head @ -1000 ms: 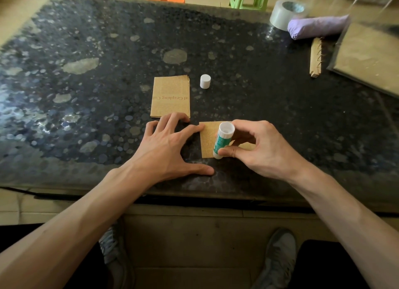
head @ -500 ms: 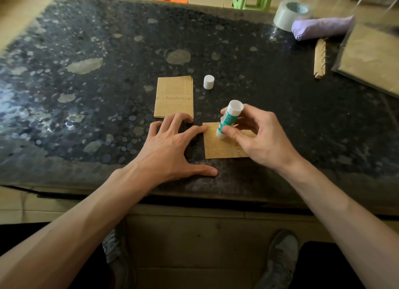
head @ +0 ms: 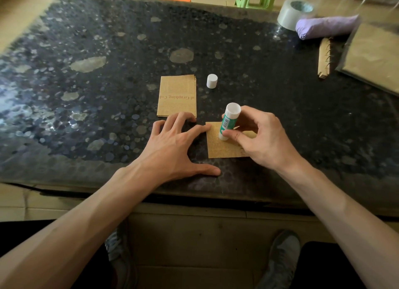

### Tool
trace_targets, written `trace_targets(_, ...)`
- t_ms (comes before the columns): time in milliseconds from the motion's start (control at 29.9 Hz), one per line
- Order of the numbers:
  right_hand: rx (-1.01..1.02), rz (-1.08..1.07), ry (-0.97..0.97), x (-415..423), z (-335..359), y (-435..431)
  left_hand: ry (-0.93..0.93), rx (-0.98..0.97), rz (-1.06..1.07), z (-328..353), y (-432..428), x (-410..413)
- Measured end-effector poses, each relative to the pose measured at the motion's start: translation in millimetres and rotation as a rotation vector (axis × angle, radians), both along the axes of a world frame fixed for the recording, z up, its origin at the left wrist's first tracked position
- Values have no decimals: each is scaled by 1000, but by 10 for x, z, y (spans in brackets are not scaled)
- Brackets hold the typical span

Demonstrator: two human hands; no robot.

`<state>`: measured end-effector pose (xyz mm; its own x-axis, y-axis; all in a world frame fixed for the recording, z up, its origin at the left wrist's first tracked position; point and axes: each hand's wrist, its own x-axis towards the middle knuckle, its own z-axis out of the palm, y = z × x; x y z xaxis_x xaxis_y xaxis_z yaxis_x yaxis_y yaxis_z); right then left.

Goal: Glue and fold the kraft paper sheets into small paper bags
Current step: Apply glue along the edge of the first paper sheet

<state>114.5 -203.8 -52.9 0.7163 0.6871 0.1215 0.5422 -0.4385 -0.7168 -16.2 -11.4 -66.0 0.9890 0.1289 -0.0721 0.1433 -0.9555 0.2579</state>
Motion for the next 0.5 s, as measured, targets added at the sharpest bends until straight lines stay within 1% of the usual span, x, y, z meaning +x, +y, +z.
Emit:
trace_targets(100, -39, 33, 25, -9, 16, -25, 6, 3, 2, -2, -4, 1)
trace_targets(234, -44, 58, 62, -26, 34, -39, 9, 4, 4, 0, -3, 3)
trace_targets(501, -32, 64, 61, -55, 44, -125, 12, -3, 6, 17, -8, -1)
